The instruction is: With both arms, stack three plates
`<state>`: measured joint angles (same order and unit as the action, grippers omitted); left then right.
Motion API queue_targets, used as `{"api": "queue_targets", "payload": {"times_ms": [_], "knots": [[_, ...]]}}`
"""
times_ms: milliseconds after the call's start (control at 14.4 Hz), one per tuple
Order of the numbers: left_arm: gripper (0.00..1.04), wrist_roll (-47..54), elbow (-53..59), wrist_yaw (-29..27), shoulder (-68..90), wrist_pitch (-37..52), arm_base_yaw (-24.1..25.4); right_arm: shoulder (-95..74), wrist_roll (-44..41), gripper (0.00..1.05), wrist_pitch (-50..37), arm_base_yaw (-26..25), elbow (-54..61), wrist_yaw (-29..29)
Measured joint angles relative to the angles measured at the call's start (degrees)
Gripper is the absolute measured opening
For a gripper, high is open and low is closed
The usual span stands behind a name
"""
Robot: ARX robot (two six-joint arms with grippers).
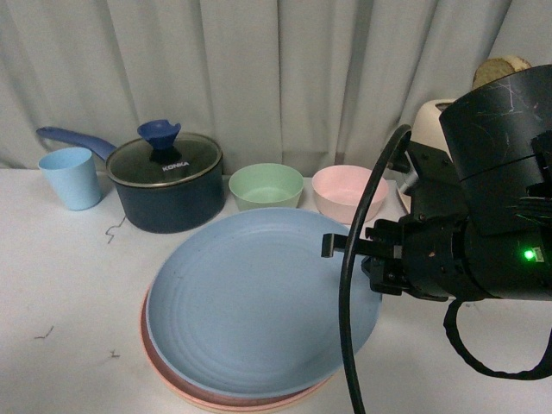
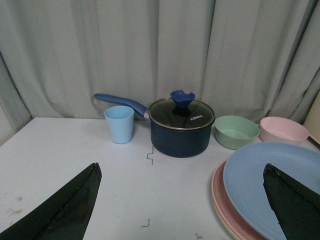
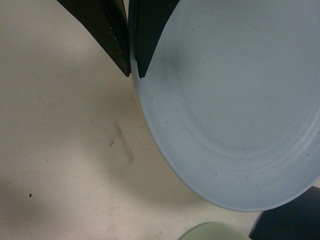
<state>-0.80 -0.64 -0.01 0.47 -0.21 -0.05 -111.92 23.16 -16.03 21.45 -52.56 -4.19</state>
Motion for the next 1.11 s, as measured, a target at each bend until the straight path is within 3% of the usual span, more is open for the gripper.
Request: {"api": "queue_targets", "payload": {"times_ms": [139,417,695,974,1043,1113], "knots": [[0.98,0.00,0.00,0.00,0.00,0.00,0.00,-0.55,0.00,0.05,1.70,-0.02,-0.37,-0.17],[0.98,0.00,0.00,-0.02,0.00,0.00,0.00,1.29,-0.07,0.53,2.49,-1.03,0.35,-2.91],[0.98,0.00,0.00,-0.02,0.00,0.00,0.00,17.27,-0.26,1.00,-0.26,-7.98,5.57,-9.01],[0.98,0.00,0.00,-0.02,0.00,0.00,0.00,34.67,0.15,0.97,-1.27,-15.93,9.70,-16.33],[0.98,0.00,0.00,-0.02,0.00,0.02,0.00,40.87,-7.06,0.83,-14.99,-16.81,16.39,-3.17],[0.98,0.00,0.00,-0.02,0.00,0.00,0.00,47.34,-13.53,0.70,-18.10,-19.63,22.40,2.14]]}}
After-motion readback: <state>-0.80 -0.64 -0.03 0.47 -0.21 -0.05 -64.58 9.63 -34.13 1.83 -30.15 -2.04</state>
